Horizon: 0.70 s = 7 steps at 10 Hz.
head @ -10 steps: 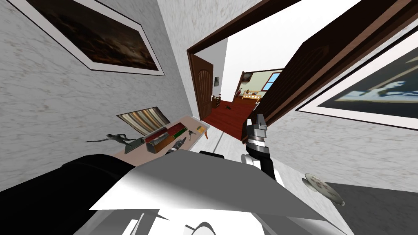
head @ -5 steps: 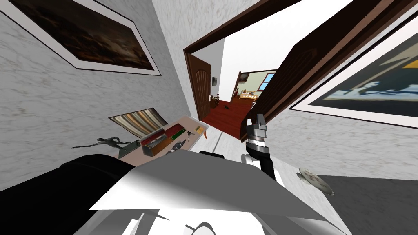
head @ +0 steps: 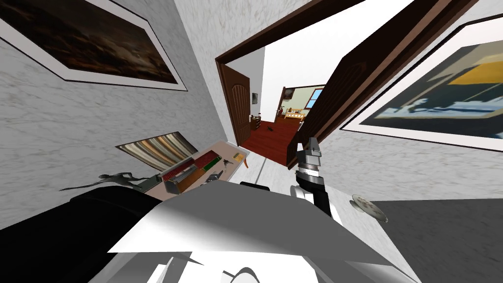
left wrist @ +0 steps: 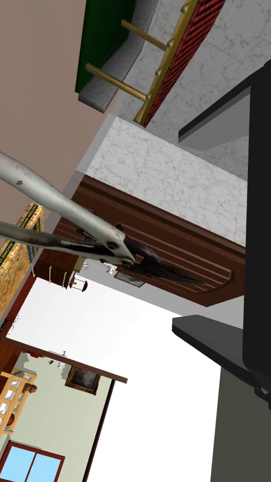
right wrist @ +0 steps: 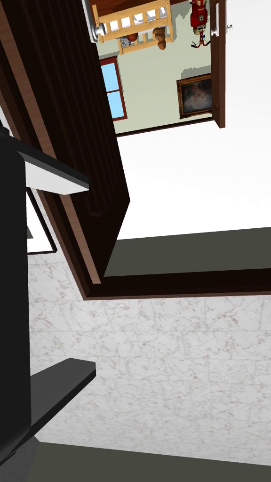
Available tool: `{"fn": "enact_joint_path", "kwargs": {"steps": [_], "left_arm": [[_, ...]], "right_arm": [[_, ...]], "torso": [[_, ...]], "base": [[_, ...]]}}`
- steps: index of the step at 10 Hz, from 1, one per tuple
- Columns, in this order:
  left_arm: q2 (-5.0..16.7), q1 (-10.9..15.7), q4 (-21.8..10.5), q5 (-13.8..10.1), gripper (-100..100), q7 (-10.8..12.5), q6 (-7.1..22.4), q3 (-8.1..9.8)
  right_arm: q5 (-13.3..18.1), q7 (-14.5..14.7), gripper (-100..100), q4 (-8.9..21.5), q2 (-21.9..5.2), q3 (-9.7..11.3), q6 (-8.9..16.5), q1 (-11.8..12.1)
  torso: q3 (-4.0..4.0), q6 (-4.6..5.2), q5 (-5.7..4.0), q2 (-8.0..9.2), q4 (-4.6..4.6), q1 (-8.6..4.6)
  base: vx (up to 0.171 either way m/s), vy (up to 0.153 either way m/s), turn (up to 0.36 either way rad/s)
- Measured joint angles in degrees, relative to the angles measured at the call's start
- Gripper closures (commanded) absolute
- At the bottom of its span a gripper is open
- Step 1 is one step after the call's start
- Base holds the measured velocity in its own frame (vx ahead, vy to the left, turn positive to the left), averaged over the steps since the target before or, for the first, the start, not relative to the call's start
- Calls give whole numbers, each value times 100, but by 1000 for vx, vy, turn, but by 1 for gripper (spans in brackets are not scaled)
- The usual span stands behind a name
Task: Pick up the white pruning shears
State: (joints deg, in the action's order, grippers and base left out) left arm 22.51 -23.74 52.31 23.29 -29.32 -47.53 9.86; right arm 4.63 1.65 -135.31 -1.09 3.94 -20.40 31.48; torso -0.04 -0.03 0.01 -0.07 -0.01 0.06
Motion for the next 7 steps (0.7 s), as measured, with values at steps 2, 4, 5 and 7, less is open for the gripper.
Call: {"fn": "enact_joint_path", "kwargs": {"steps": [2, 4, 5, 7], "left_arm": [[92, 82, -364, 75, -100, -211, -189, -23], [158, 141, -630, 126, -100, -358, -324, -47], [174, 171, -732, 142, -100, -418, -375, -54], [263, 306, -1126, 193, -100, -619, -605, -84]], "right_arm": [[0, 0, 0, 0, 0, 0, 0, 0], [0, 0, 0, 0, 0, 0, 0, 0], [0, 0, 0, 0, 0, 0, 0, 0], [0, 0, 0, 0, 0, 0, 0, 0]], "torso": [[-3, 4, 1, -5, 0, 5], [-3, 2, 1, -5, -1, 3], [-1, -1, 0, -2, -1, 2], [-4, 2, 1, -7, -1, 6]], "base": [[27, 26, -140], [18, 18, -84], [19, 18, -99], [35, 38, -174]]}}
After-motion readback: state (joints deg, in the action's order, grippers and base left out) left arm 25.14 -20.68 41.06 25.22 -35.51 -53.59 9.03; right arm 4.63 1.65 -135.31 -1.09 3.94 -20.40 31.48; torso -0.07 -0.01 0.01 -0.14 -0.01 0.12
